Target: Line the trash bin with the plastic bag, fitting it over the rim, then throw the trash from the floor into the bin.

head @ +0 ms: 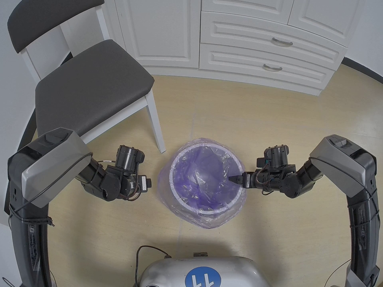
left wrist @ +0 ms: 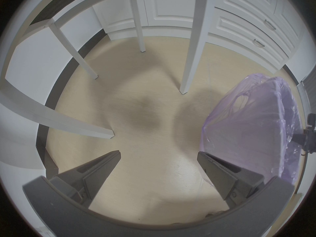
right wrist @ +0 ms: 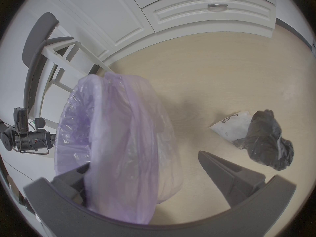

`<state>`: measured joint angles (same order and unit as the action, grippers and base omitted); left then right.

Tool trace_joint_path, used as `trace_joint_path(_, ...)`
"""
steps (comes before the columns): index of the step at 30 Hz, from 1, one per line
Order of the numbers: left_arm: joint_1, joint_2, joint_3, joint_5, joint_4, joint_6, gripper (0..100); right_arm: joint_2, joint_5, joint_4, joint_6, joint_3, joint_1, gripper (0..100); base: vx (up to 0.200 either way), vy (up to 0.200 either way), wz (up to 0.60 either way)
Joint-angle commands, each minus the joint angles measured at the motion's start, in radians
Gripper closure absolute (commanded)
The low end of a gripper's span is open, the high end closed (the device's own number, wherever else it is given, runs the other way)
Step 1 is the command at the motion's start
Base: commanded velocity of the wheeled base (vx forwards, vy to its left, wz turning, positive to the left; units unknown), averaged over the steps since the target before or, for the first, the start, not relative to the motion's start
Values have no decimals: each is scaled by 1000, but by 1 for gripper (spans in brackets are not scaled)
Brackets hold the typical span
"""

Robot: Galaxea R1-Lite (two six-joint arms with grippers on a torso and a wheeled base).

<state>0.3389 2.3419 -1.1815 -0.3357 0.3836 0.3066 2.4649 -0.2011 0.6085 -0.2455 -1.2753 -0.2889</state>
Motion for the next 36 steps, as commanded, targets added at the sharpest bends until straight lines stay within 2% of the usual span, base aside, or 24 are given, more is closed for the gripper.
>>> trace_joint_path(1, -1, 2, 5, -2, 3, 3, 0, 40, 0, 2, 0, -15, -4, 0, 0, 0, 0)
trace_joint_path(11, -1, -6, 6, -3, 3, 6, 0, -75, -1, 5, -9, 47, -42, 0, 0, 0, 0)
trace_joint_path(19, -21, -38, 63, -6, 31, -3, 0, -187, -9, 4, 8, 117, 22, 0, 0, 0, 0)
trace_joint_path(24, -34, -64, 72, -6, 37, 3, 0, -234, -24, -6, 58, 142, 76, 0, 0, 0, 0)
trace_joint_path(28, -34, -70, 80, -8, 37, 6, 0, -254, -51, -9, 75, 163, 82, 0, 0, 0, 0)
trace_joint_path(36, -24, -72, 85, -9, 38, 6, 0, -242, -61, -9, 92, 175, 82, 0, 0, 0, 0)
